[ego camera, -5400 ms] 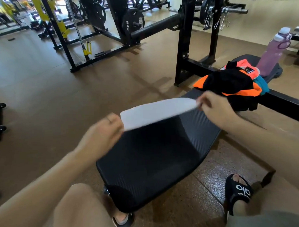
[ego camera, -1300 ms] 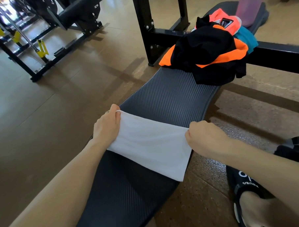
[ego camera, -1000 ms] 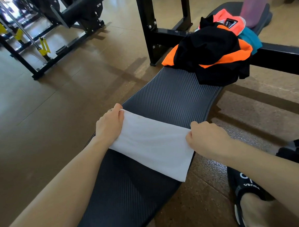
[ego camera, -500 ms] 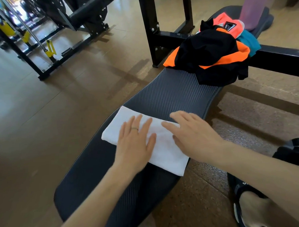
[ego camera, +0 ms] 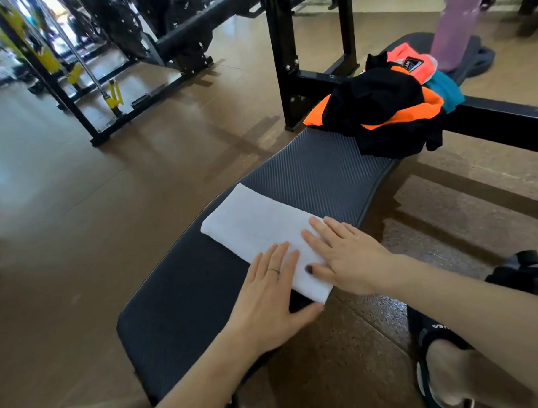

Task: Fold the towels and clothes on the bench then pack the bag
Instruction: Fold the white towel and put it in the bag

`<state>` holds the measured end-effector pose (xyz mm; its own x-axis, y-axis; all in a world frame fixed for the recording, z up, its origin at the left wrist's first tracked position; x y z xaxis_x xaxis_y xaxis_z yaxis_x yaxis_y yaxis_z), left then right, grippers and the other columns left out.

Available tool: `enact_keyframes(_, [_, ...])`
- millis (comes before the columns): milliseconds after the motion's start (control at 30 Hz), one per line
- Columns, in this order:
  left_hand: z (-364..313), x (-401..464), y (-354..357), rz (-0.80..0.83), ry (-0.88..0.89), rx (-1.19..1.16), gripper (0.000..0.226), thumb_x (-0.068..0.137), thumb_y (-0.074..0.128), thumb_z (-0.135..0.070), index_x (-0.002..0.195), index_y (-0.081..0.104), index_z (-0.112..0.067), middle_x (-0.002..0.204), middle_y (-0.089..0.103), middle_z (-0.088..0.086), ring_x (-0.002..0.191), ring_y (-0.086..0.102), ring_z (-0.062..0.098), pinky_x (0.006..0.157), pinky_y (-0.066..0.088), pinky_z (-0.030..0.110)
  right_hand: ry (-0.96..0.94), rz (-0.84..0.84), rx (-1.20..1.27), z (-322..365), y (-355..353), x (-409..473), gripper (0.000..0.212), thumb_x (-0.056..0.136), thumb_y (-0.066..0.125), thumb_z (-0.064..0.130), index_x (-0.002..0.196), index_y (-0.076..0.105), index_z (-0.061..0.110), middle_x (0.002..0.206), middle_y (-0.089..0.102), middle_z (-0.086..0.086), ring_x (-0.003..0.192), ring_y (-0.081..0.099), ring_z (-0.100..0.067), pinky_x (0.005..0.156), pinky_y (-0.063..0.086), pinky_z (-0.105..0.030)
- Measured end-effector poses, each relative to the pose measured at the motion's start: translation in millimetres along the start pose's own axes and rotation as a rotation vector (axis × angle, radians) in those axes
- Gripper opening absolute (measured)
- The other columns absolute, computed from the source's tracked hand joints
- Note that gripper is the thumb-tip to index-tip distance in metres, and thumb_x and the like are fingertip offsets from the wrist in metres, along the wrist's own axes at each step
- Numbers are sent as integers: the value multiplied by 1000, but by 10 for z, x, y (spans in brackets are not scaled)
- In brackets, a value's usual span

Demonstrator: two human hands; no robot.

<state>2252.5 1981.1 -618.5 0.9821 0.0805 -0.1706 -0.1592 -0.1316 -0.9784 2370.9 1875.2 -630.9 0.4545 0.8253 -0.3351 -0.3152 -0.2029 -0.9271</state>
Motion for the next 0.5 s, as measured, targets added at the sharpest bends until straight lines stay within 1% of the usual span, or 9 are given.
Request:
enact_keyframes(67, [-31, -124, 157, 11, 35, 86, 96, 88, 46, -74, 161, 10, -21, 170, 2, 2, 157, -1, 21, 126, -1, 40, -10, 11, 10, 101, -14, -102, 88, 84, -6, 69, 159, -10, 24, 167, -17, -5, 154, -9, -29, 125, 4, -42])
enact_keyframes(100, [-27, -171, 201, -9, 43, 138, 94, 86, 54, -70, 157, 19, -18, 168, 15, 8, 156, 12, 26, 126, 7, 43, -21, 24, 19, 155, -14, -154, 86, 87, -4, 69, 160, -7, 24, 168, -14, -6, 154, -5, -30, 125, 8, -42])
enact_keyframes(167, [-19, -228, 225, -86, 35, 198, 84, 80, 68, -65, 140, 42, -13, 152, 46, 14, 142, 44, 32, 119, 31, 45, -47, 55, 55, 246, -8, -259, 84, 89, 0, 72, 160, -3, 28, 168, -10, -4, 152, 1, -30, 124, 11, -43])
enact_keyframes(200, [-24, -247, 223, -133, 46, 221, 77, 79, 71, -65, 132, 49, -13, 142, 55, 14, 132, 54, 32, 113, 40, 45, -61, 68, 58, 275, 2, -303, 83, 90, 5, 75, 159, -3, 30, 167, -9, -2, 152, 2, -30, 124, 11, -43])
enact_keyframes(233, [-38, -271, 214, -172, 72, 239, 71, 80, 72, -64, 125, 54, -12, 135, 59, 14, 126, 59, 31, 109, 45, 44, -77, 72, 39, 292, 13, -337, 83, 92, 16, 77, 159, -4, 32, 167, -10, -1, 152, 2, -30, 124, 10, -44])
enact_keyframes(300, [-56, -327, 184, -217, 142, 262, 62, 82, 73, -57, 122, 55, -12, 130, 60, 15, 120, 61, 31, 105, 49, 43, -107, 60, -40, 308, 30, -378, 93, 91, 47, 67, 158, -8, 33, 165, -11, -1, 151, 0, -31, 124, 6, -44])
enact_keyframes(367, [-28, -384, 143, -215, 196, 277, 57, 81, 79, -45, 121, 53, -14, 129, 59, 14, 119, 62, 31, 102, 52, 41, -121, 47, -104, 300, 52, -391, 103, 88, 67, 41, 157, -8, 32, 164, -14, -2, 152, -6, -31, 124, -2, -45])
enact_keyframes(433, [28, -432, 67, -193, 238, 263, 48, 82, 79, -38, 118, 54, -19, 127, 59, 10, 116, 63, 27, 98, 55, 37, -175, -45, -144, 325, 16, -365, 96, 86, 70, 21, 157, 6, 31, 164, -7, -3, 152, -6, -32, 125, -3, -46])
enact_keyframes(500, [102, -468, -33, -181, 246, 177, 28, 93, 65, -40, 115, 56, -24, 124, 55, 2, 108, 62, 20, 91, 56, 32, -290, -181, -154, 391, -28, -331, 76, 85, 69, 16, 149, 31, 32, 162, 16, -3, 151, 12, -29, 124, 3, -44])
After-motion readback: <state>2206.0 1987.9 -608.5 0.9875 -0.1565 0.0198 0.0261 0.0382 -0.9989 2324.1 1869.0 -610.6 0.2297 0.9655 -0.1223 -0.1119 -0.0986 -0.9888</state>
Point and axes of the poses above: each hand's wrist, its own x-axis towards the middle knuckle, its own y-axis out of the palm, z = x × y, the point moved 6 cm from there along x, towards the middle knuckle
